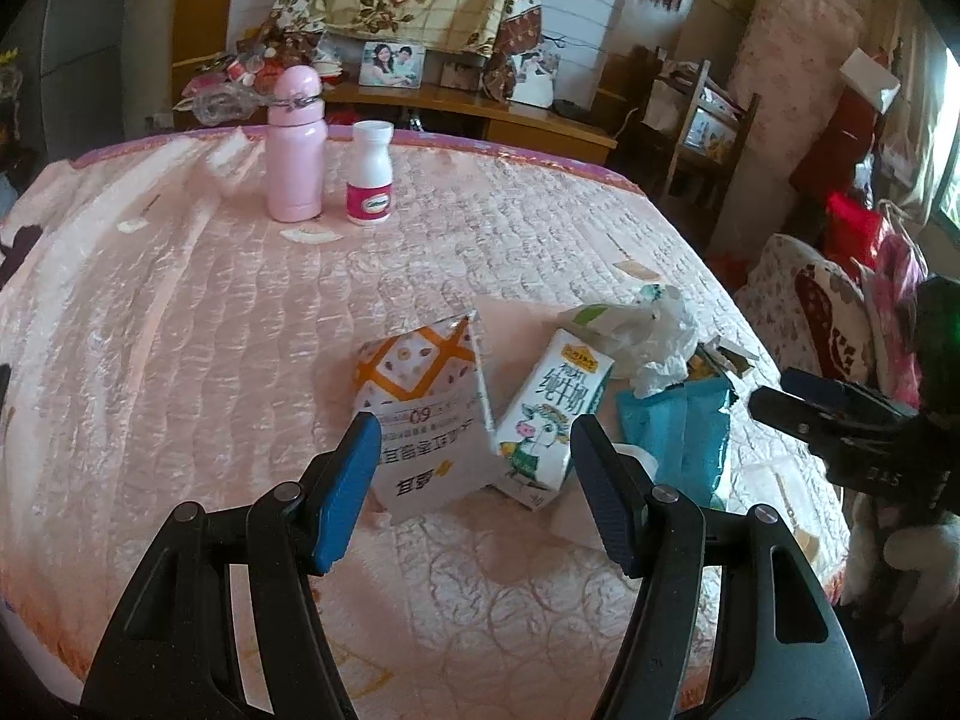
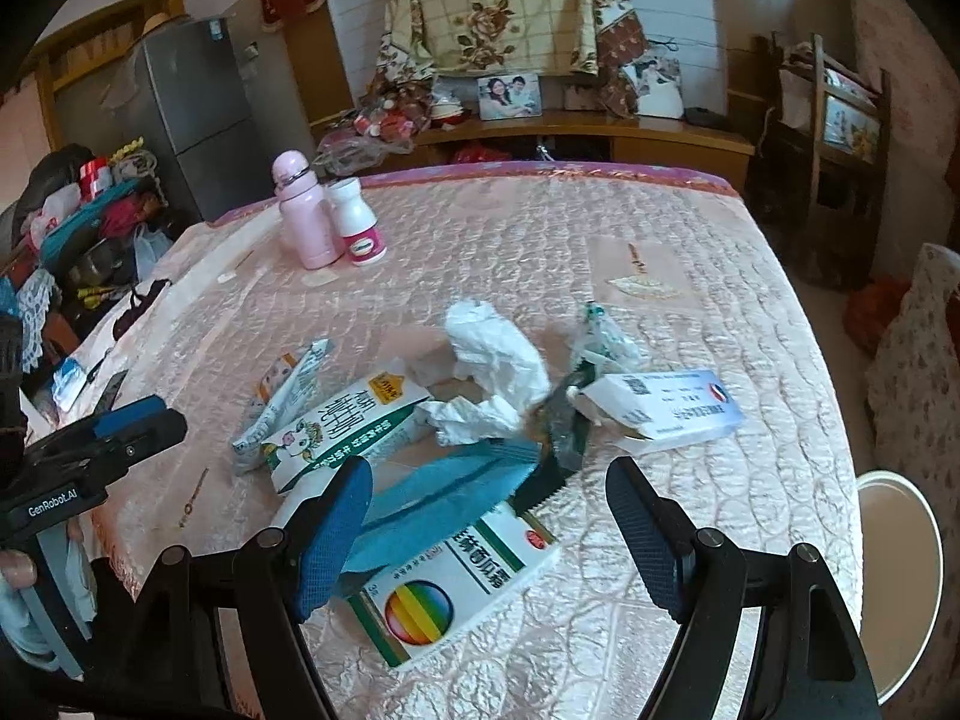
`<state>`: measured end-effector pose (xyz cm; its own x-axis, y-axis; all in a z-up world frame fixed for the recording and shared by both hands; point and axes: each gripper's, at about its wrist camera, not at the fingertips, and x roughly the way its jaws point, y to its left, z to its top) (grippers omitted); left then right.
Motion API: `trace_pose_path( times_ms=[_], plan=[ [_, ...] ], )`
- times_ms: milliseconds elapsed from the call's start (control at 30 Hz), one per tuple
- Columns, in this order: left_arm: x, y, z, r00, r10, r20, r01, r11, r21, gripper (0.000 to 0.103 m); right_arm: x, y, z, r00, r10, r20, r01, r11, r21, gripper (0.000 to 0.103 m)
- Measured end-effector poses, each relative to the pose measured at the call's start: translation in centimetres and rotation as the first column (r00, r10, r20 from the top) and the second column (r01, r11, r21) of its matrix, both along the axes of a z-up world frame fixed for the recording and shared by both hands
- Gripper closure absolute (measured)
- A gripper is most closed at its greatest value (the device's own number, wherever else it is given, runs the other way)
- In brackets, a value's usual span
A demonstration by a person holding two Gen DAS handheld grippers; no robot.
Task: Collect trash
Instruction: 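Move both tools back over the remaining trash on the mattress, then grasp the orange-patterned packet with the left tool while the right tool grasps the white tissue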
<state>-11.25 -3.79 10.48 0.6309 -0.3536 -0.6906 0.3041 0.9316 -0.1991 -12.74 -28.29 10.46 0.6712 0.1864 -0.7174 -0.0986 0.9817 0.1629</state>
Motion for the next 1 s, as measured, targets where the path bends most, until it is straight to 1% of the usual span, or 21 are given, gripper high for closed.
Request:
trace_pose_path(
  times_ms=[167,467,700,833,1000],
  plan=[
    [0.3,-0.8,0.1,1.000,-0.005,0.007,0.005,1.000,0.017,0.039,1.3,0.3,-0.2,1.000,-0.003,-0.001,0.003,1.000,-0.012,0.025],
    [1.2,-0.7,0.2,1.000,0.018,0.013,-0.018,0.999,0.028,0.039,2.5,0.4,-0.1,1.000,0.003,0.003,-0.003,1.000,-0.008,0.025],
    [2.0,-0.7,-0.2,1.000,0.017,0.002,-0.017,0.999,0.032,0.039,3.6,0.4,-0.8,1.000,0.005,-0.010,-0.005,1.000,-0.009,0.025],
    [2.3,-0.6,-0.5,1.000,0.017,-0.008,-0.017,0.999,0.030,0.039,4.2,0.5,-1.1,1.000,0.030,-0.005,-0.031,0.999,-0.024,0.025],
    [2.9,-0.3,-0.8,1.000,0.022,-0.021,-0.021,1.000,0.023,0.039,5.7,0.3,-1.7,0.999,0.044,-0.016,-0.045,0.999,-0.021,0.025]
  ],
)
